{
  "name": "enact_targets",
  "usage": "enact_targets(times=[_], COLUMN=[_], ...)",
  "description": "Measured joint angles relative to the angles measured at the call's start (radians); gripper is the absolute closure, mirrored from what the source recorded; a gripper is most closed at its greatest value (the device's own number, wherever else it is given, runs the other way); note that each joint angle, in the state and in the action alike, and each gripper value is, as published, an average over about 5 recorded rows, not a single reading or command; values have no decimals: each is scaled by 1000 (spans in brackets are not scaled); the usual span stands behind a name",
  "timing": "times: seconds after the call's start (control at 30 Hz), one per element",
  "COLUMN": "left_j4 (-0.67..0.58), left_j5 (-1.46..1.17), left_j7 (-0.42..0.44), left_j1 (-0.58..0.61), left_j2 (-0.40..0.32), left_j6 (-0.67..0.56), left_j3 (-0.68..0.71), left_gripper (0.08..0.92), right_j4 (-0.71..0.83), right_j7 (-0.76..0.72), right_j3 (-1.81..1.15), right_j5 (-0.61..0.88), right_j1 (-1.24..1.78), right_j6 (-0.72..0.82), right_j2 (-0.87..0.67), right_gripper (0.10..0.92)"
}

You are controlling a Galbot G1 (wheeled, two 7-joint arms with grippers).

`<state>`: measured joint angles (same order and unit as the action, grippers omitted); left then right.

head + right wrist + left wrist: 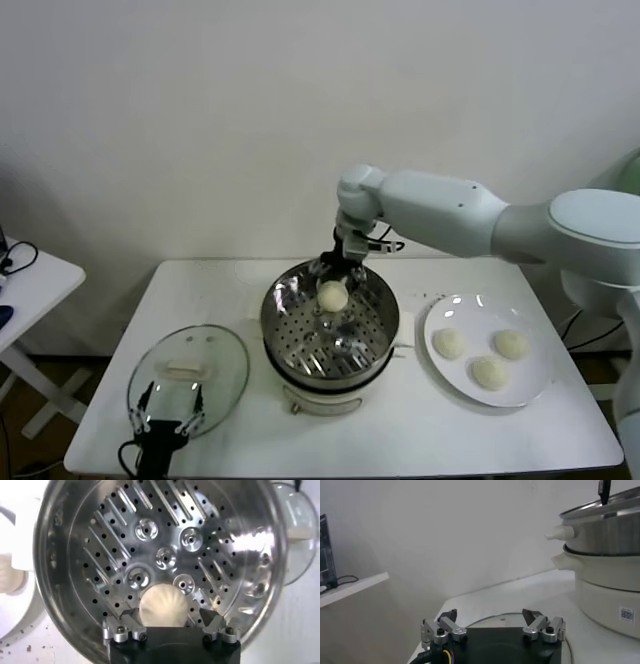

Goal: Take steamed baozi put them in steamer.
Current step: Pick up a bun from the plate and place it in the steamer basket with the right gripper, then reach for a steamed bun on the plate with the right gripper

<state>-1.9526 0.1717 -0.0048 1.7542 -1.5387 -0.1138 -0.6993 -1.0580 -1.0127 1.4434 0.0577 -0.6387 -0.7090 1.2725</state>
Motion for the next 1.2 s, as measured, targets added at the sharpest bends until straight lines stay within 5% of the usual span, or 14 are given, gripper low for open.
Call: enact_targets(times=[0.73, 1.2], left_j4=[-8, 2], left_j5=[17, 20], left_j7=[7, 6], left_j1=[-10, -3], left_j2=[0, 7], left_j6=[-1, -8], left_j3=[30, 14], left_gripper=[177, 177], right_j4=[-317, -311], right_j7=[15, 106], right_j3=[526, 418], right_j5=[545, 551], right_j1=[-389, -163], right_j6=[645, 905], right_j2=[-466, -546], right_gripper=[203, 203])
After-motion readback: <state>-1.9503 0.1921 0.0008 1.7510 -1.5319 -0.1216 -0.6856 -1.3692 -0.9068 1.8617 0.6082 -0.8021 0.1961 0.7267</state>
